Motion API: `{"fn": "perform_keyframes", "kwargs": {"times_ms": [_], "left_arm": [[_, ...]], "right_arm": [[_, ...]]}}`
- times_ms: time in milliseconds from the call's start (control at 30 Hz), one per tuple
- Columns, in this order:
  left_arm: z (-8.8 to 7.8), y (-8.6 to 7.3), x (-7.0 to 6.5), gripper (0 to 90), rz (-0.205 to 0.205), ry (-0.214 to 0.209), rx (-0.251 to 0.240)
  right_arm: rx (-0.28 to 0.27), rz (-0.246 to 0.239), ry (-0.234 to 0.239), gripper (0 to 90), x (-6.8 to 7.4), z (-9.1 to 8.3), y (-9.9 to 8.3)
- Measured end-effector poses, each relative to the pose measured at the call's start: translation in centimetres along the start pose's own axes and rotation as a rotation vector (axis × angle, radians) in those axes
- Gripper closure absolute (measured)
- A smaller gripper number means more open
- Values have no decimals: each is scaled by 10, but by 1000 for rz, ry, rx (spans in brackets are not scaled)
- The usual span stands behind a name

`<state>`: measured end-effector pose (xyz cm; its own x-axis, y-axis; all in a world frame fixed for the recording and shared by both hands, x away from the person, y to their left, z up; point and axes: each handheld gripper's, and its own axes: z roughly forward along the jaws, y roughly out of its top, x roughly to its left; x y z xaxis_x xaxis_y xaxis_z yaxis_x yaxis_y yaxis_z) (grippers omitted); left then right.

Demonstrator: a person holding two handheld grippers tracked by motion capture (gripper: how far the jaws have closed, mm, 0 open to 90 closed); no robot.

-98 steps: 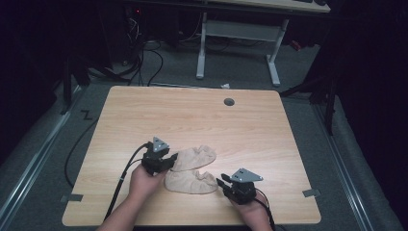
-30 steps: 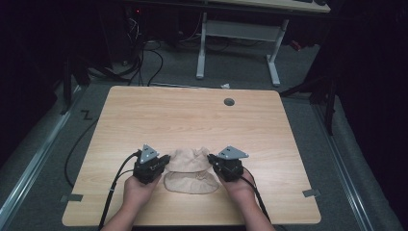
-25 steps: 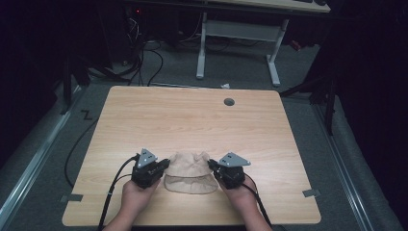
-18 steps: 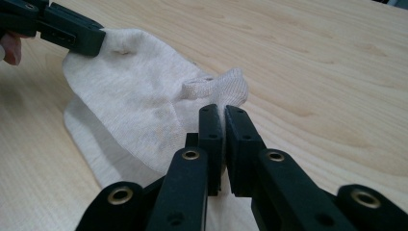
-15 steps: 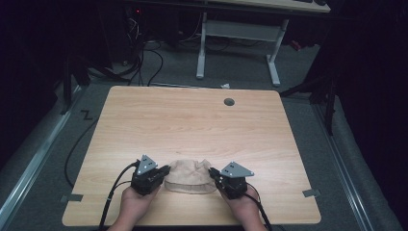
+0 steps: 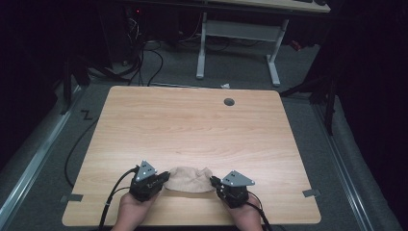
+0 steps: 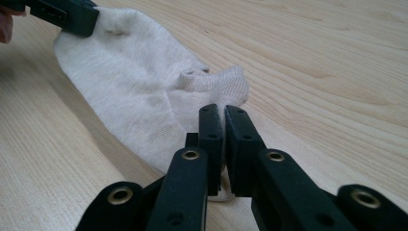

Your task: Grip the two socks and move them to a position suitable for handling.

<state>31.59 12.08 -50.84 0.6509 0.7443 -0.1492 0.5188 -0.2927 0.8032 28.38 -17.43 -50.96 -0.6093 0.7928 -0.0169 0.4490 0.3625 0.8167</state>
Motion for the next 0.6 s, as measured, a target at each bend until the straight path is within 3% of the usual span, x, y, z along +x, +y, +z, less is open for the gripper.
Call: {"fn": "perform_keyframes", "kwargs": {"times_ms": [433, 600], "left_arm": [[11, -4, -3, 865, 24, 20, 26], [15, -8, -1, 862, 27, 45, 35]], "right_arm": [[9, 2, -13, 865, -1, 1, -6], [45, 6, -18, 858, -2, 7, -12]]}}
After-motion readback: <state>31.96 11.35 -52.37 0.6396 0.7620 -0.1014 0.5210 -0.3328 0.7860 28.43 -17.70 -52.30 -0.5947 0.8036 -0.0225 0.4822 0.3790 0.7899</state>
